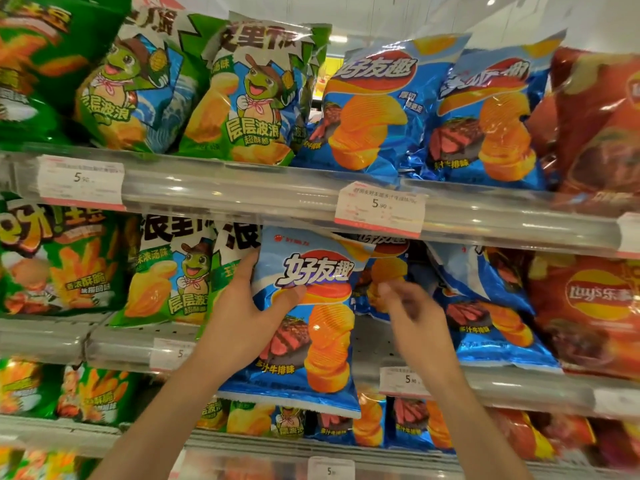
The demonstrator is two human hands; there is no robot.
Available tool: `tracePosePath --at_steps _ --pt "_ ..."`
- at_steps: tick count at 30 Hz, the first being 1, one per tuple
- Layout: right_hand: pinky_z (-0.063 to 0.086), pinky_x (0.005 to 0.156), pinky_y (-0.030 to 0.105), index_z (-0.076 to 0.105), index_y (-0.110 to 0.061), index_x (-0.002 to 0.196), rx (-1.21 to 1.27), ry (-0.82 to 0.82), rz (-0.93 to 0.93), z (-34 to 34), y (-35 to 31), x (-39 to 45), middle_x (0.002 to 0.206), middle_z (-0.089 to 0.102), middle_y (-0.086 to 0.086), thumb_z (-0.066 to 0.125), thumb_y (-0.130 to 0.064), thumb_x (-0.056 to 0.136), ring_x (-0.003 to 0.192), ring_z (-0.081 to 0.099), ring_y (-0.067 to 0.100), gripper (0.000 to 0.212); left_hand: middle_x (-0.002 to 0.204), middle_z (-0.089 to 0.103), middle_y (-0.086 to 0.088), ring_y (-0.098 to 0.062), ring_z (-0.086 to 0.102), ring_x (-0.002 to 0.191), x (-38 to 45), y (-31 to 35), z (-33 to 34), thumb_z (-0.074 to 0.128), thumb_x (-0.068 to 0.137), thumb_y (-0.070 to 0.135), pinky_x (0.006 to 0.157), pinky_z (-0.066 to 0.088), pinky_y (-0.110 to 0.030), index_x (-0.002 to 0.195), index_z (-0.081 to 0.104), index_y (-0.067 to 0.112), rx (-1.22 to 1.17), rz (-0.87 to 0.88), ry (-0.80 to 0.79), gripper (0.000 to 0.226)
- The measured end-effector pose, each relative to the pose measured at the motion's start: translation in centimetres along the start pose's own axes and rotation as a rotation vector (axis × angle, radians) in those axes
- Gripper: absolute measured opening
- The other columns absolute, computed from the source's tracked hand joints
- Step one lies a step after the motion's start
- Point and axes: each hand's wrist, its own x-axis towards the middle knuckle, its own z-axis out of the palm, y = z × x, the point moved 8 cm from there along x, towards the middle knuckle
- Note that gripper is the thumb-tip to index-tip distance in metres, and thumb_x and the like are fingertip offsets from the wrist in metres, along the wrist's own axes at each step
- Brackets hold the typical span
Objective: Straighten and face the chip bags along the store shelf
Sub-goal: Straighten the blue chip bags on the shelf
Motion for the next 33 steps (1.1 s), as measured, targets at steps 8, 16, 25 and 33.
tracePosePath --at_steps 8,16,25,33 --pt "0.057 0.095 0.039 0.047 -0.035 0.142 0.297 -0.137 0.172 3.6 0.5 -1.1 0.127 0.065 -0.008 0.073 -0.063 0.077 0.109 0.068 0.009 0.075 0.105 0.068 0.025 0.016 0.064 0.087 1.6 1.2 4.2 0.075 0.086 0.037 0.075 0.048 -0.003 0.131 0.049 0.032 -0.069 -0.008 -0.035 0.053" --pt "0.048 0.098 0.028 0.044 -0.021 0.145 0.112 0.097 0.016 -0.1 0.1 3.0 0.131 0.060 -0.006 0.063 -0.035 0.096 0.118 0.059 0.009 0.054 0.128 0.059 0.002 -0.014 0.048 0.122 1.7 1.1 1.0 0.065 0.092 0.042 0.103 0.041 -0.029 0.131 0.061 0.025 0.342 0.264 0.161 0.043" --pt "0.034 0.114 0.052 -0.003 -0.041 0.158 -0.502 0.053 -0.259 2.1 -0.5 0.2 0.166 0.004 0.009 0.043 -0.074 0.090 0.153 0.013 0.033 0.088 0.133 0.058 -0.012 -0.035 0.047 0.127 1.5 -0.9 2.3 0.078 0.078 0.014 0.105 0.040 -0.046 0.109 0.075 0.012 0.715 0.514 0.175 0.031" --pt "0.044 0.106 0.053 -0.019 -0.038 0.155 -0.664 0.041 -0.113 3.3 0.6 0.8 0.167 -0.002 0.015 0.039 -0.079 0.088 0.147 0.027 0.041 0.098 0.136 0.056 -0.013 -0.036 0.046 0.130 1.4 -1.0 2.5 0.084 0.073 0.009 0.106 0.040 -0.048 0.111 0.074 0.011 0.724 0.514 0.149 0.039"
